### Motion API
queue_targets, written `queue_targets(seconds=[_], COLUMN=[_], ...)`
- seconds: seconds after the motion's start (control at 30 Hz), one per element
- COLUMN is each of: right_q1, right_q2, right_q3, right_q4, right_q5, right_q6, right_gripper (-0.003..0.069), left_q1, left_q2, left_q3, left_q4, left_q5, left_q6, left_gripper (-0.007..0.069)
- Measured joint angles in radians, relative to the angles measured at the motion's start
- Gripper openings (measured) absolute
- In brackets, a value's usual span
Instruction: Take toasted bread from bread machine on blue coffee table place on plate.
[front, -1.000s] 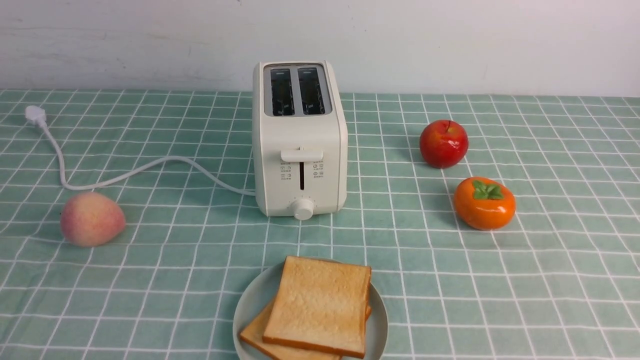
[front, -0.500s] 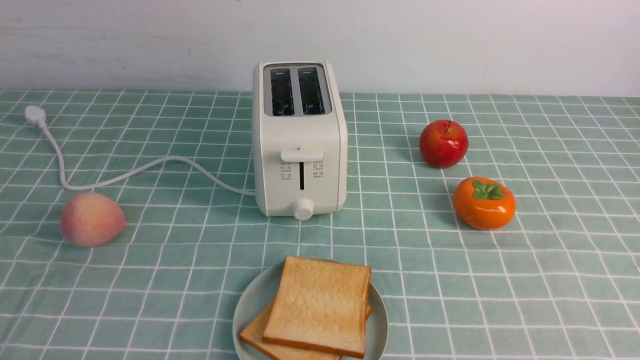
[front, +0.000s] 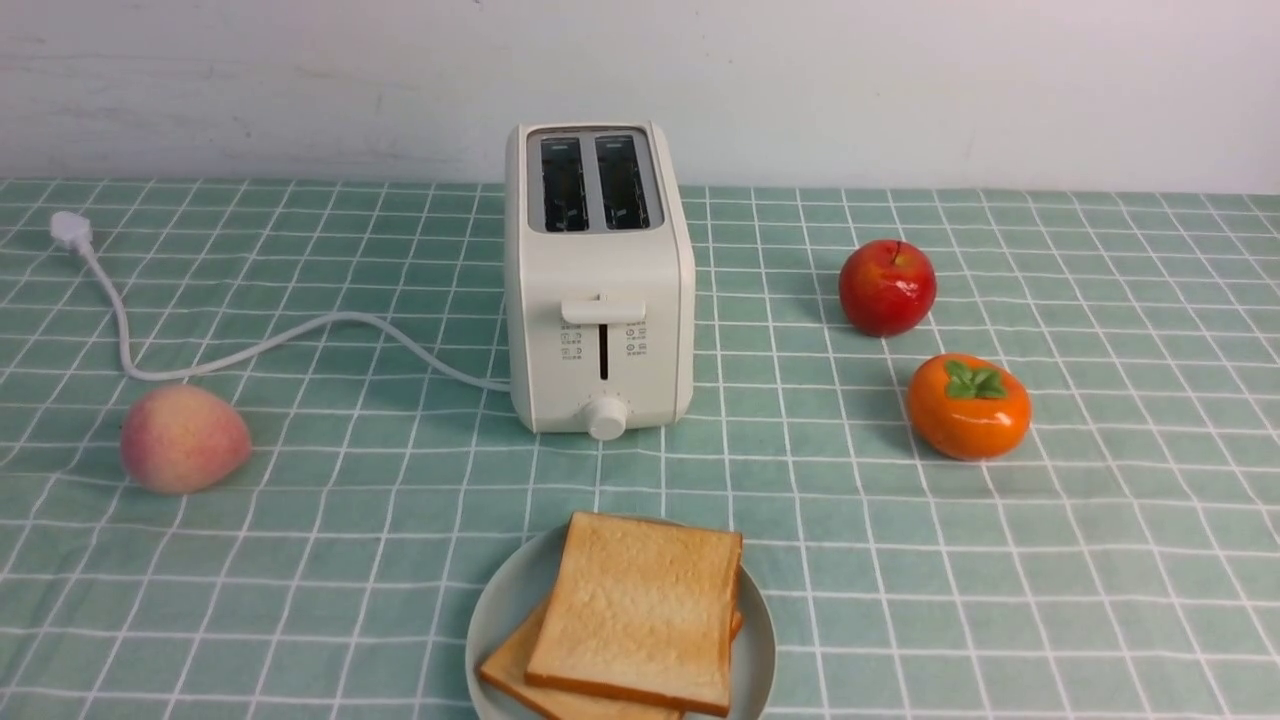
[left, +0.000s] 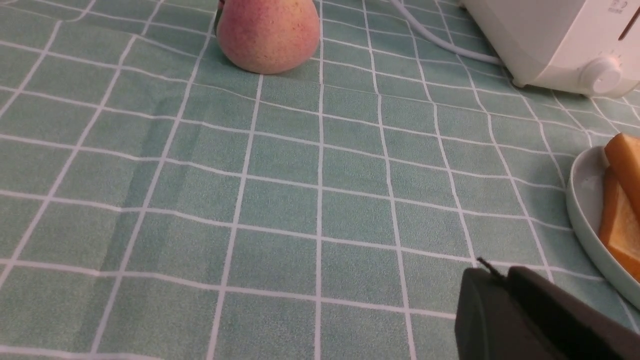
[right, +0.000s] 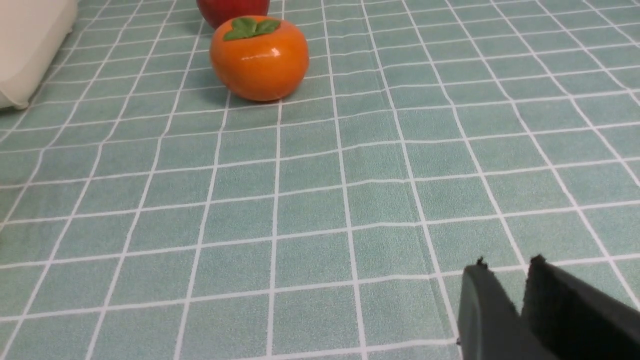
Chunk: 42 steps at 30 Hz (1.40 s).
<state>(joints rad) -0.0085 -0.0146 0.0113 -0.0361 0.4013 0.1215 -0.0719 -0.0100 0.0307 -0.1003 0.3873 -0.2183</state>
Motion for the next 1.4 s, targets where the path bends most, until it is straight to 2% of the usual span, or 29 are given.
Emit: queue_targets(seconds=[1.4], right_q1=[0.000], right_q2=[0.000], right_q3=[0.001], right_q4=[-0.001], right_q5=[-0.003], right_q6=[0.000], right_gripper=[0.0182], left_q1=[0.000], left_q2=[0.000], left_q3=[0.000], left_q4=[0.000], left_q5=[0.000], left_q6=[0.000], left_gripper=[0.0067])
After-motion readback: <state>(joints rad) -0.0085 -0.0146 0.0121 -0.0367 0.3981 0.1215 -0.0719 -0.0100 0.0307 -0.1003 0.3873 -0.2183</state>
